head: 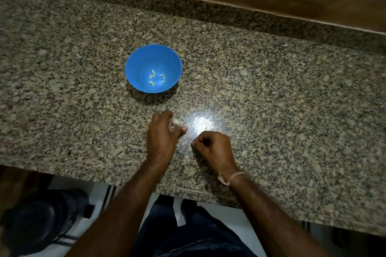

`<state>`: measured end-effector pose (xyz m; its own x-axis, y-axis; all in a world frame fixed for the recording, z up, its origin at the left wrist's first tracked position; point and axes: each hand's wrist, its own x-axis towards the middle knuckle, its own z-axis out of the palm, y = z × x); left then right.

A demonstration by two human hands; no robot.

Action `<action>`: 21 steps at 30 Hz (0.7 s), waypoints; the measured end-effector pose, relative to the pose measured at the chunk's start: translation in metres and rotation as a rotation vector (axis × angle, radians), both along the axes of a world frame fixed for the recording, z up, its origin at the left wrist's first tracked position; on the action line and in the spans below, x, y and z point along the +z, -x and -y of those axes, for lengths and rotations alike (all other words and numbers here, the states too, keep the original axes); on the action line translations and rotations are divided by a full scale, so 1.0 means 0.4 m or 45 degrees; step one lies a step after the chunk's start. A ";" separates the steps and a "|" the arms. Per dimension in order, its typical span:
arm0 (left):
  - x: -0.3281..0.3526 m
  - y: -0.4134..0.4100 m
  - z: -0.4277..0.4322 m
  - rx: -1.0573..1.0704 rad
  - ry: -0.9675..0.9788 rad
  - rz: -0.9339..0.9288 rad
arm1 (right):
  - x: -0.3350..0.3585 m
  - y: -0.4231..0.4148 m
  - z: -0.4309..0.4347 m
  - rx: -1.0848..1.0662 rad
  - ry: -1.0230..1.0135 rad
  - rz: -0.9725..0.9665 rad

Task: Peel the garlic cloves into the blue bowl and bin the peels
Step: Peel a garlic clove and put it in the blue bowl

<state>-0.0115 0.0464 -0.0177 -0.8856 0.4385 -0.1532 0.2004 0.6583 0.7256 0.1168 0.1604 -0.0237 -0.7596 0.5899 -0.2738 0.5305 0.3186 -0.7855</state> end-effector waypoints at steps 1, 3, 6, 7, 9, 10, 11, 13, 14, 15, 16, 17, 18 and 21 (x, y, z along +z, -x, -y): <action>-0.007 -0.011 0.011 0.024 -0.018 -0.002 | 0.000 -0.005 0.003 0.028 -0.036 0.009; -0.020 -0.041 0.043 0.083 -0.060 -0.020 | -0.002 -0.011 0.009 0.061 -0.122 0.014; -0.029 -0.085 0.083 0.063 -0.060 0.016 | -0.003 -0.012 0.021 0.093 -0.242 -0.002; -0.029 -0.091 0.088 0.042 -0.049 0.013 | -0.002 -0.012 0.026 0.110 -0.280 -0.006; -0.030 -0.094 0.089 0.017 -0.031 0.009 | -0.001 -0.019 0.035 0.147 -0.348 -0.024; -0.029 -0.093 0.087 0.015 -0.025 0.009 | -0.001 -0.022 0.038 0.162 -0.378 -0.034; -0.030 -0.093 0.088 0.014 -0.019 0.011 | 0.000 -0.023 0.042 0.178 -0.406 -0.037; -0.032 -0.094 0.089 -0.007 -0.011 -0.002 | 0.000 -0.024 0.048 0.199 -0.460 -0.035; -0.033 -0.096 0.091 -0.024 -0.010 -0.018 | -0.002 -0.023 0.051 0.206 -0.481 -0.035; -0.034 -0.097 0.093 -0.036 -0.010 -0.034 | -0.001 -0.023 0.055 0.209 -0.496 -0.036; -0.035 -0.098 0.094 -0.043 -0.009 -0.042 | -0.001 -0.024 0.057 0.210 -0.509 -0.040; -0.036 -0.098 0.093 -0.046 -0.002 -0.045 | -0.002 -0.025 0.059 0.211 -0.524 -0.044; -0.037 -0.098 0.092 -0.046 0.007 -0.046 | -0.003 -0.025 0.059 0.217 -0.544 -0.050; -0.038 -0.099 0.093 -0.048 0.021 -0.048 | -0.006 -0.025 0.061 0.228 -0.565 -0.046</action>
